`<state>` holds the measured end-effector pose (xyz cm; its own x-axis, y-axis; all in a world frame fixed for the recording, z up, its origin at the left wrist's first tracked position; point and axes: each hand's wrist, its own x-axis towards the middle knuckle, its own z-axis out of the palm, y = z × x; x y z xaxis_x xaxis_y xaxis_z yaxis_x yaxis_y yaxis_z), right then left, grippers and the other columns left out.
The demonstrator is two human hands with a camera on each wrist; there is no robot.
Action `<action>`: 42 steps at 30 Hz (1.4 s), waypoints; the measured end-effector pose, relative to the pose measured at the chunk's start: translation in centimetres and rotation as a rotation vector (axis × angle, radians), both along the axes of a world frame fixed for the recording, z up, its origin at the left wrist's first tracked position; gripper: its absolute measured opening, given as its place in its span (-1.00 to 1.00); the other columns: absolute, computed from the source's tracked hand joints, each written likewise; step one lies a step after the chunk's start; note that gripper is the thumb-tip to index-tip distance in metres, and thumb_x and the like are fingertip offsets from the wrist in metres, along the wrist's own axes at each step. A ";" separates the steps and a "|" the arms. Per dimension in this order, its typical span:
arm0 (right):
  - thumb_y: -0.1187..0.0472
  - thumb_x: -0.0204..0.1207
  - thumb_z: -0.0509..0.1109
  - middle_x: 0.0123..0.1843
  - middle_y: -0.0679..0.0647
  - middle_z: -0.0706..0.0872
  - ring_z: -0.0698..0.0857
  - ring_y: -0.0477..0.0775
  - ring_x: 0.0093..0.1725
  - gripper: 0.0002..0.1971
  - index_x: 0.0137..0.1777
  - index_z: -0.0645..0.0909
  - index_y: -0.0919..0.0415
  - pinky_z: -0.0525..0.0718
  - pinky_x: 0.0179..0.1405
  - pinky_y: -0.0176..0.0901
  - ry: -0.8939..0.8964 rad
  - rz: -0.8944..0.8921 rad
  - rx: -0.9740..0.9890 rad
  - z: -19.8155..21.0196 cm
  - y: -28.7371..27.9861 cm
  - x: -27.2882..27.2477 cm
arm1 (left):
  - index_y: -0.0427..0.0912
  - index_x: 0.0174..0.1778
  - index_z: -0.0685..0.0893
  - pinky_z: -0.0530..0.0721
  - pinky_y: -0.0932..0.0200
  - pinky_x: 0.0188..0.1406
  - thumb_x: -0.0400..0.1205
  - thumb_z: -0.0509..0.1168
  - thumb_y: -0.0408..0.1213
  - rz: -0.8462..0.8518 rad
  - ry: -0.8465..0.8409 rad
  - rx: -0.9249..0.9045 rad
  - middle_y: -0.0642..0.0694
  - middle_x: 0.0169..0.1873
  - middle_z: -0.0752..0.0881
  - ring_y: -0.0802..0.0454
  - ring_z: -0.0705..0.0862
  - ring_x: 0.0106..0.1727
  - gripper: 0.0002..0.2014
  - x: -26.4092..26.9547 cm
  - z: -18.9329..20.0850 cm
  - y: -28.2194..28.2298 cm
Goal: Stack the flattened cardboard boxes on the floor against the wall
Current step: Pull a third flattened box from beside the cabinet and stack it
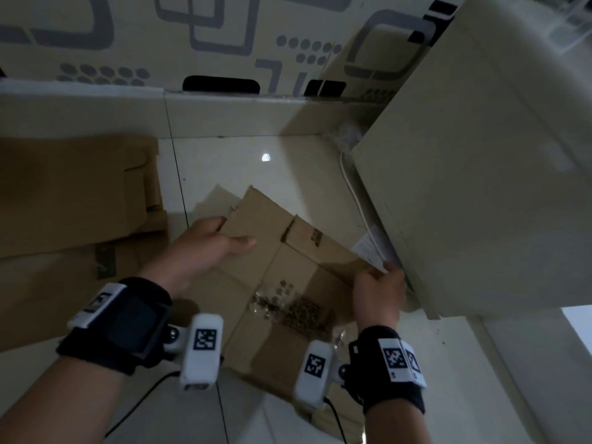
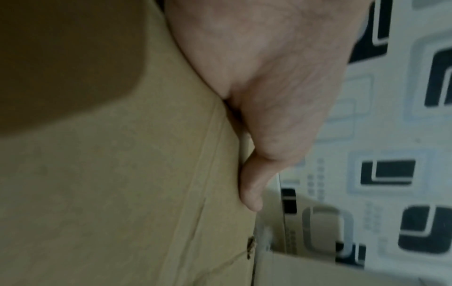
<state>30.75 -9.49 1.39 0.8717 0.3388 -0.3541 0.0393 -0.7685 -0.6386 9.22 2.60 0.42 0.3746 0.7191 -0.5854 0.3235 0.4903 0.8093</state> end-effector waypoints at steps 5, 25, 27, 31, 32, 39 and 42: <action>0.03 0.60 0.31 0.65 0.23 0.49 0.50 0.35 0.57 -0.34 0.69 0.32 0.17 0.41 0.57 0.32 0.124 -0.100 -0.002 -0.5 -0.7 0.7 | -0.10 0.19 0.80 0.77 -0.03 -0.14 0.53 0.54 -0.22 0.193 -0.033 -0.033 -0.16 -0.04 0.91 -0.22 0.85 -0.01 -0.70 -3.6 1.4 2.5; 0.15 0.59 0.31 0.15 0.08 0.73 0.66 0.18 0.23 -0.67 0.30 0.69 0.17 0.59 0.22 0.06 0.270 0.108 0.335 1.6 6.9 -8.2 | -0.17 -0.18 0.68 0.57 0.09 -0.25 0.28 0.25 -0.30 0.654 -0.046 0.076 -0.24 -0.23 0.65 -0.19 0.61 -0.21 -0.77 -17.0 3.2 4.1; 0.15 0.61 0.31 0.18 0.07 0.73 0.65 0.15 0.24 -0.68 0.31 0.69 0.15 0.57 0.21 0.03 0.289 0.149 0.351 1.6 8.2 -10.0 | -0.16 -0.20 0.68 0.55 0.13 -0.31 0.23 0.21 -0.34 0.724 -0.021 0.123 -0.26 -0.26 0.64 -0.17 0.60 -0.26 -0.73 -19.5 3.1 4.0; 0.16 0.63 0.32 0.29 0.08 0.72 0.67 0.11 0.27 -0.64 0.39 0.67 0.17 0.58 0.21 -0.03 0.337 0.221 0.359 1.3 10.5 -12.9 | -0.12 -0.04 0.85 0.62 0.20 -0.34 0.39 0.28 -0.45 0.802 0.015 0.229 -0.23 -0.15 0.80 -0.15 0.70 -0.20 -0.67 -23.5 2.6 3.6; 0.17 0.63 0.33 0.26 0.06 0.73 0.68 0.04 0.20 -0.67 0.37 0.67 0.15 0.58 0.13 -0.09 0.345 0.233 0.367 1.2 11.0 -13.6 | -0.10 0.07 0.86 0.63 0.23 -0.36 0.42 0.27 -0.48 0.816 0.026 0.259 -0.21 -0.08 0.83 -0.14 0.74 -0.17 -0.60 -24.2 2.5 3.5; 0.20 0.67 0.35 -0.01 -0.13 0.62 0.62 -0.16 -0.02 -0.68 0.41 0.54 0.00 0.58 0.08 -0.09 0.397 0.327 0.396 0.4 14.1 -18.9 | 0.36 -0.10 0.82 0.61 0.53 -0.34 0.53 0.25 -0.50 0.828 0.197 0.468 0.41 -0.30 0.82 0.46 0.74 -0.26 -0.48 -28.1 2.4 2.8; 0.19 0.69 0.36 0.07 -0.07 0.68 0.63 -0.18 -0.01 -0.73 0.35 0.53 -0.03 0.62 0.03 -0.14 0.381 0.391 0.401 -0.3 15.3 -20.2 | 0.20 0.36 0.67 0.53 0.63 -0.40 0.60 0.27 -0.50 0.855 0.234 0.507 0.34 -0.13 0.74 0.49 0.69 -0.19 -0.46 -28.9 1.7 3.0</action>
